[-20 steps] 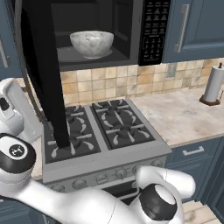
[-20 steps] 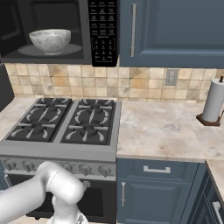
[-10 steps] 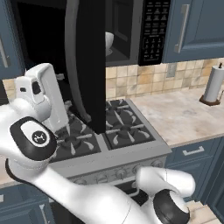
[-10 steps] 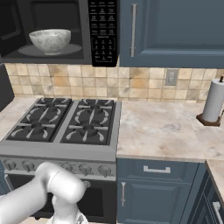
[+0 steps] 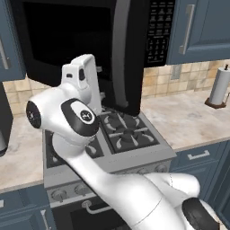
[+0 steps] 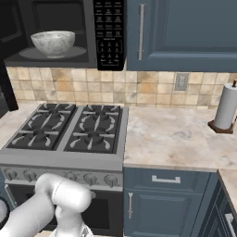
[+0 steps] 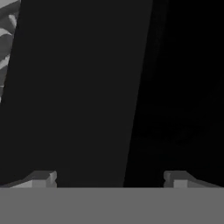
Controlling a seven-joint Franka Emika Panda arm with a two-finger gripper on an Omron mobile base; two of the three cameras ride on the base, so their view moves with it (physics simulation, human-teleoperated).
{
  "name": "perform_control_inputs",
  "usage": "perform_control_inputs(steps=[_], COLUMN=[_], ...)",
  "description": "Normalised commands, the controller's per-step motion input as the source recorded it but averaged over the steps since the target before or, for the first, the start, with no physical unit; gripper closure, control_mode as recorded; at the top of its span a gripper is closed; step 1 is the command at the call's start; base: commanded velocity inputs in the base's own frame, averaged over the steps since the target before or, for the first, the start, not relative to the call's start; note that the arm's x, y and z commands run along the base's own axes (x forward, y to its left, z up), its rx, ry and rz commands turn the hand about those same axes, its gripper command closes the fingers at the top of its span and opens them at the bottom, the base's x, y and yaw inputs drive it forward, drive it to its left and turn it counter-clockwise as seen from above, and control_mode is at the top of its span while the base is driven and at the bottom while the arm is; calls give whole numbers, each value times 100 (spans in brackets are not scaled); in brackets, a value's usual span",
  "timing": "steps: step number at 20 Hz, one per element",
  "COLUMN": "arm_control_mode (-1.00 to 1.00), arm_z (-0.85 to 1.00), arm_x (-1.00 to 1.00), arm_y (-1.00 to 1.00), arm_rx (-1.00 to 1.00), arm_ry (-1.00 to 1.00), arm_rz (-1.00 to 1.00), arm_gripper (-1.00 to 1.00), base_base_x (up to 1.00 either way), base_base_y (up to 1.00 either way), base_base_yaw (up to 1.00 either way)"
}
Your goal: Pick the sweet potato from the sink and place it in the bowl. Then pick the bowl and place it in the microwave. Then close the microwave door and press the start button.
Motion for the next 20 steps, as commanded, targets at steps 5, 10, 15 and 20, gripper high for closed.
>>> perform_control_inputs(steps=[5, 10, 15, 20], arm_control_mode=[-100, -100, -100, -100], arm_z=[19, 0, 0, 0], arm_x=[100, 100, 100, 99], arm_y=[-82, -50, -41, -10], arm_rx=[7, 6, 10, 6], arm_ry=[1, 6, 7, 3], arm_rz=[5, 8, 12, 17], arm_gripper=[-100, -100, -100, -100], base_base_x=[0, 0, 0, 0], base_base_y=[0, 0, 0, 0], base_base_yaw=[0, 0, 0, 0])
